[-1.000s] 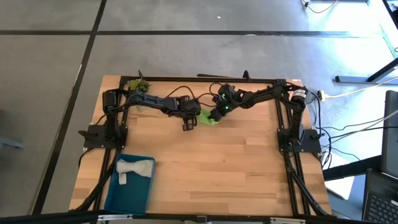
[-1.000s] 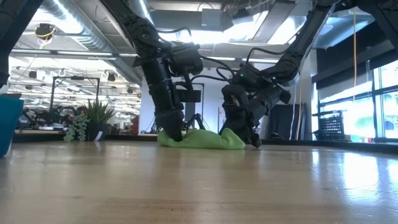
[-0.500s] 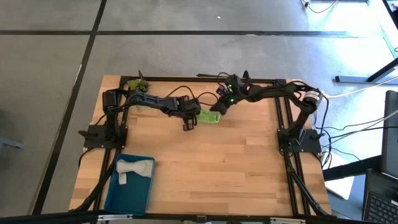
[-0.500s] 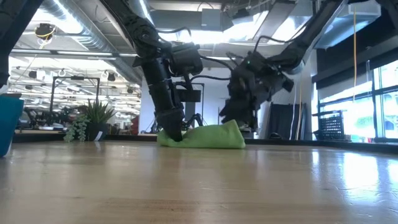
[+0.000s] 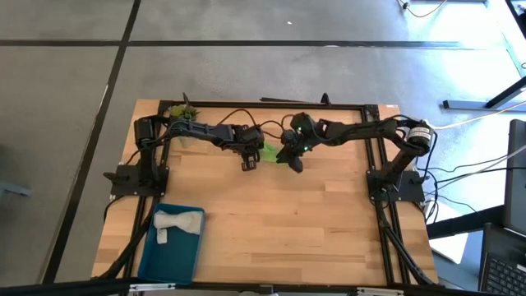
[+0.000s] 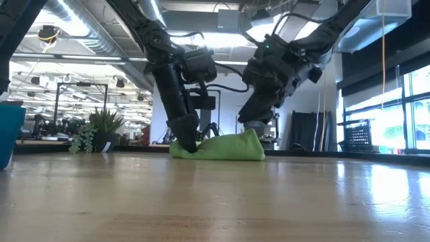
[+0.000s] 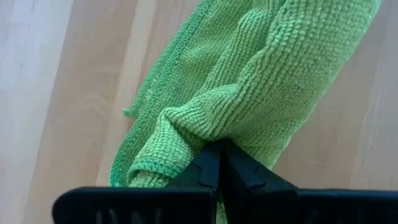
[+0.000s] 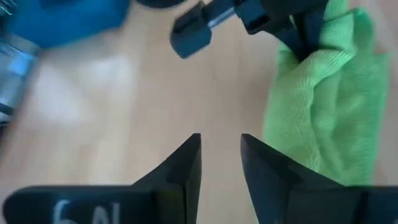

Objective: Roll microfiber towels into tight, uniform cylinder then place into a basket
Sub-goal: Roll the green towel

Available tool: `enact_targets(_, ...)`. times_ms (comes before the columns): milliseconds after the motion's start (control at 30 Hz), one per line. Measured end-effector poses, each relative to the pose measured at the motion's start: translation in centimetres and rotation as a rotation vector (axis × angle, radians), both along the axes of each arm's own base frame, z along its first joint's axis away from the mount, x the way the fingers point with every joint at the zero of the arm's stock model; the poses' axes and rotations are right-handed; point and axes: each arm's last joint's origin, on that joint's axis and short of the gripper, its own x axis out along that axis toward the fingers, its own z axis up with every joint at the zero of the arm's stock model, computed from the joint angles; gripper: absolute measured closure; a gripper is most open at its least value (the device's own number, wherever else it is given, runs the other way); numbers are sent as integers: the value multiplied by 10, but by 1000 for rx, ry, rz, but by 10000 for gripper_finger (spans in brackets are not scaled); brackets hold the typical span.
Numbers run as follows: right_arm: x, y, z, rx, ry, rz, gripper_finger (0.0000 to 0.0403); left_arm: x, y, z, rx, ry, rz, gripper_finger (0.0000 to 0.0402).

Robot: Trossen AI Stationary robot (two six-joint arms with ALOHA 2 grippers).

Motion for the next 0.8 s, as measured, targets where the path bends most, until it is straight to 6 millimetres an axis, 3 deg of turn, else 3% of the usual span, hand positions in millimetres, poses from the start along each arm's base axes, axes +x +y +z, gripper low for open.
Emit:
enact_targets(233, 10, 12, -9, -272, 39, -24, 289, 0, 0, 0, -8, -3, -2, 399)
enact_targets(800, 17, 5, -43, -404, 143, -68, 289, 0, 0, 0, -8, -4, -4, 398)
